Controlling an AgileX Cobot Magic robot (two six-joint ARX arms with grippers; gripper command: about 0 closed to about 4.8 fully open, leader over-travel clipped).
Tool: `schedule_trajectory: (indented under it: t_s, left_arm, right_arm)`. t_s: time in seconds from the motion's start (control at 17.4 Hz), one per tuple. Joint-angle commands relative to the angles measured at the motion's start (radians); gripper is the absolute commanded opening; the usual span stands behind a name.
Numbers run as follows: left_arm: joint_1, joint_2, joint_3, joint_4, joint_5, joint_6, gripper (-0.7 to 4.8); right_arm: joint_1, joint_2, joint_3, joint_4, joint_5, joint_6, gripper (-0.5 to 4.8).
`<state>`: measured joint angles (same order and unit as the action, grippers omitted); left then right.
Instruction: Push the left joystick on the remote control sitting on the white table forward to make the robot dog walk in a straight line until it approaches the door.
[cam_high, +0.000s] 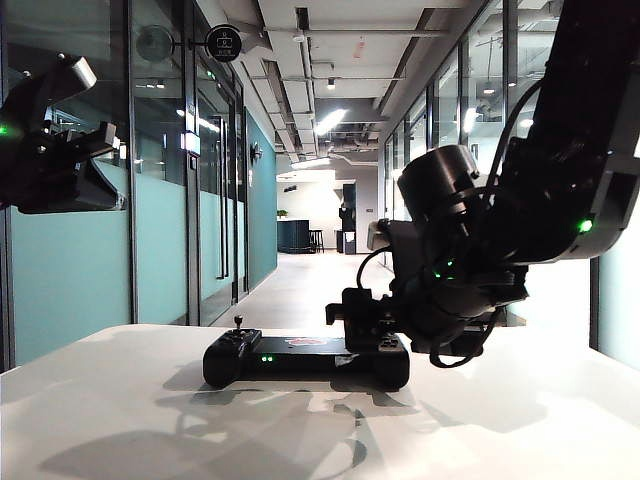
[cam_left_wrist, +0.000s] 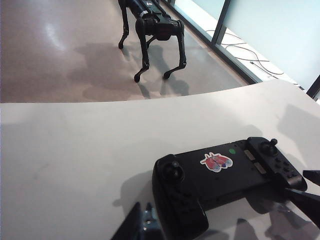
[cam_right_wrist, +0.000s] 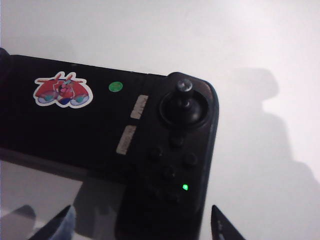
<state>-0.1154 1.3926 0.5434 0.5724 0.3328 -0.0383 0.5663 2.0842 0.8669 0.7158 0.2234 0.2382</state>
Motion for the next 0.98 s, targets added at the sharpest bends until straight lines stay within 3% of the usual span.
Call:
schedule_trajectory:
  t_s: [0.06,0.69,0.98]
  left_arm:
    - [0.000,-0.003,0.005,0.014,0.005,0.004,-0.05]
    - [0.000,-0.003,0.005,0.014,0.005,0.003,-0.05]
    - [0.000,-0.003,0.005,0.014,0.005,0.003,-0.05]
  right_arm:
    - [-0.008,0.002,0.003,0.010,-0.011,0.002,3.42]
    - [-0.043,0.050,0.063,-0.010,-0.068,0.005,3.40]
    - [-0.043,0.066,0.067,-0.016,-0.066,0.024,3.01]
